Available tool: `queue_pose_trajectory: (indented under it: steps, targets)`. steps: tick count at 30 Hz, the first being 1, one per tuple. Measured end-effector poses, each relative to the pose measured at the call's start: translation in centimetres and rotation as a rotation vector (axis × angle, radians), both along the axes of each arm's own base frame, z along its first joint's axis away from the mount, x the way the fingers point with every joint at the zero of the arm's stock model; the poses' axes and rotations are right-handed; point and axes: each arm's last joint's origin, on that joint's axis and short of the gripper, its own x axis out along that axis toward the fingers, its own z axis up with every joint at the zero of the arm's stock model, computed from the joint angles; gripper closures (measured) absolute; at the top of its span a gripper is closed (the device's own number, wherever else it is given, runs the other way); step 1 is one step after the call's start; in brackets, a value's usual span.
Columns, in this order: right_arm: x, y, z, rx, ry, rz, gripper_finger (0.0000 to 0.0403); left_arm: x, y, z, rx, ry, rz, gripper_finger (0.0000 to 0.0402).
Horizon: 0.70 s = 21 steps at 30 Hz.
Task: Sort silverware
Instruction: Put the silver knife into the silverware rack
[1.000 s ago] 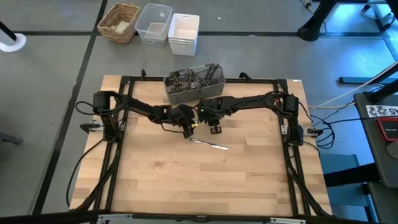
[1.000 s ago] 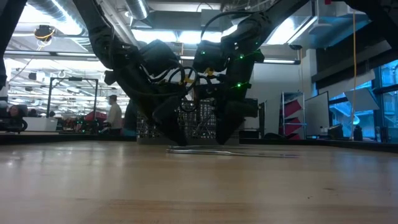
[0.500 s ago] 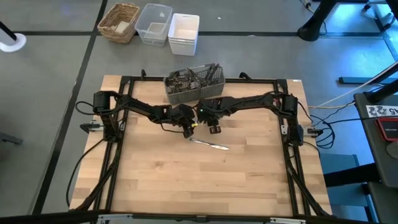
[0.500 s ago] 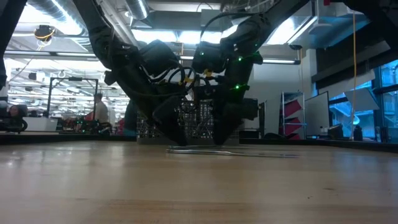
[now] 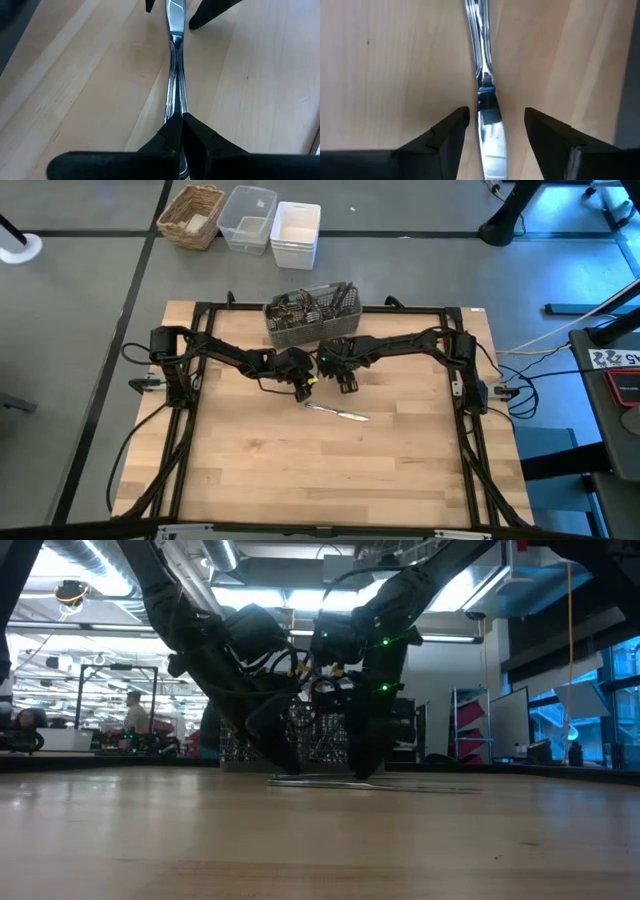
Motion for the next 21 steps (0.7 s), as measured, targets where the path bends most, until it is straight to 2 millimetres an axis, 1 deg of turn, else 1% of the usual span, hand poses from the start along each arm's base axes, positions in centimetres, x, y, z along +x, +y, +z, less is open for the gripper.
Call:
queue_pose_trajectory:
  steps: [5,10,13,18,21]
  targets:
    - [-0.5,-1.7,-0.1,0.122,-0.023,-0.024,0.0218,0.0,0.0,0.0,0.003,0.001,-0.004,0.0396]
    - [-0.9,-3.0,-0.1,0.272,-0.06,-0.067,0.0262,0.1,0.0,0.0,0.002,-0.019,-0.01,0.0396]
    - [-1.1,-3.1,-0.1,0.346,-0.071,-0.09,0.0293,0.4,0.0,0.2,0.008,-0.054,-0.013,0.0396]
    - [-1.4,-2.8,-0.2,0.382,-0.037,-0.098,0.0339,0.6,0.1,0.4,0.013,-0.08,-0.011,0.0396]
    - [-1.5,-2.4,-0.2,0.399,-0.016,-0.102,0.0358,0.6,0.1,0.4,-0.003,-0.086,0.007,0.0396]
